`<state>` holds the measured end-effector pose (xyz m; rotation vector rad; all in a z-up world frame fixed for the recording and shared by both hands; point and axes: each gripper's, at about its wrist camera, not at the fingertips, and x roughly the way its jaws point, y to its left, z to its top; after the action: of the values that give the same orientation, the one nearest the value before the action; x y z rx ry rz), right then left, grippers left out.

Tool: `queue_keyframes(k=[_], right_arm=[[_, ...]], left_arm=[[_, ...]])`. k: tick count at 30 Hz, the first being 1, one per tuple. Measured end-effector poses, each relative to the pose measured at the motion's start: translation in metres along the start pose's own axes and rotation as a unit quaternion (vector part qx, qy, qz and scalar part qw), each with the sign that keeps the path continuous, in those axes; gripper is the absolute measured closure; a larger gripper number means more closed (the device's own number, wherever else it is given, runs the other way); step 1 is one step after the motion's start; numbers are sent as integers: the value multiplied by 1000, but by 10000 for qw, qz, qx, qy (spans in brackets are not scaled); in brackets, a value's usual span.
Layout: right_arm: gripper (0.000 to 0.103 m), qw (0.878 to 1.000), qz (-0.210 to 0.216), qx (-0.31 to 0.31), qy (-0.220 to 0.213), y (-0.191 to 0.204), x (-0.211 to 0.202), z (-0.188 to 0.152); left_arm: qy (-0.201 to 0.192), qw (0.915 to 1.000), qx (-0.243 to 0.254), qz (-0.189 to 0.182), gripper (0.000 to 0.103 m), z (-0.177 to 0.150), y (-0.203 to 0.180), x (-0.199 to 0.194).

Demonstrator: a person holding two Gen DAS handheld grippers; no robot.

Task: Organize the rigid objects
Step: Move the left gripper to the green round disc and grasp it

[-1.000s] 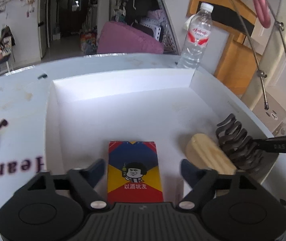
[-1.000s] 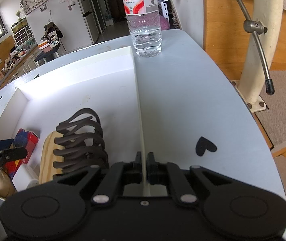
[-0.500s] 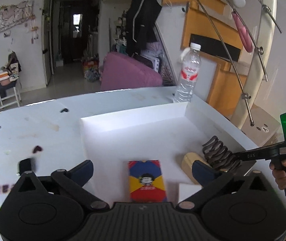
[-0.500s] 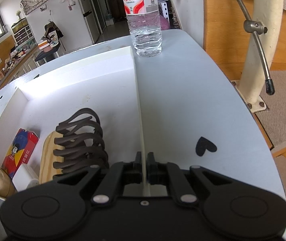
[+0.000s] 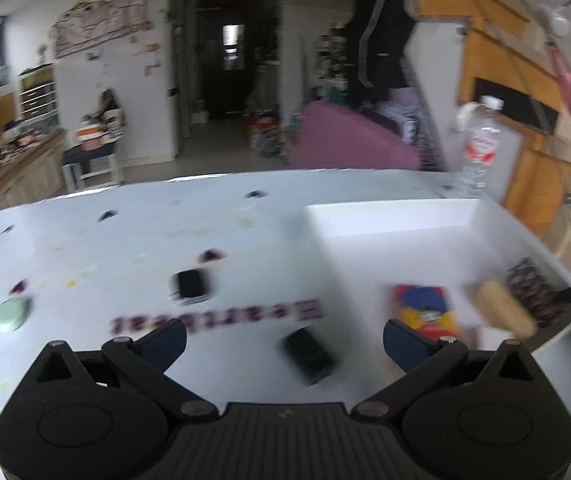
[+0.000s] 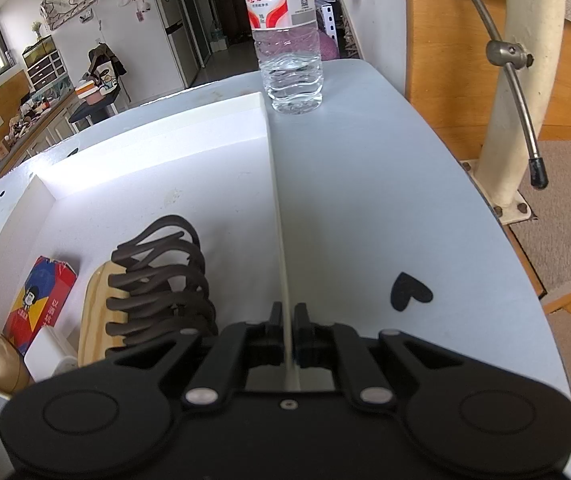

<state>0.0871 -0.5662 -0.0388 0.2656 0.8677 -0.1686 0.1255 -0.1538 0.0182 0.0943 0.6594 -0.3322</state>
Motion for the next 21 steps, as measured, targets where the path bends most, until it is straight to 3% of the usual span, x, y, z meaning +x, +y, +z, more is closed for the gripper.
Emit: queue_keyframes(k=[6,12,16,21], right_arm=[[98,10000,10,10,-16,-1,0,1],[98,10000,5,29,-33,-2,0,0],[98,10000,5,34,-32,-2,0,1],[98,10000,-10,10,-36,-2,0,0]], left_arm=[[132,9949,-596,808,0,-20,64,13],[-59,9793,-1004,1754,0,-30,132,25],[-89,9712,-1261,2020,0,-31,181,44],[81,9658,-1255,2265,13,-26,223,71]])
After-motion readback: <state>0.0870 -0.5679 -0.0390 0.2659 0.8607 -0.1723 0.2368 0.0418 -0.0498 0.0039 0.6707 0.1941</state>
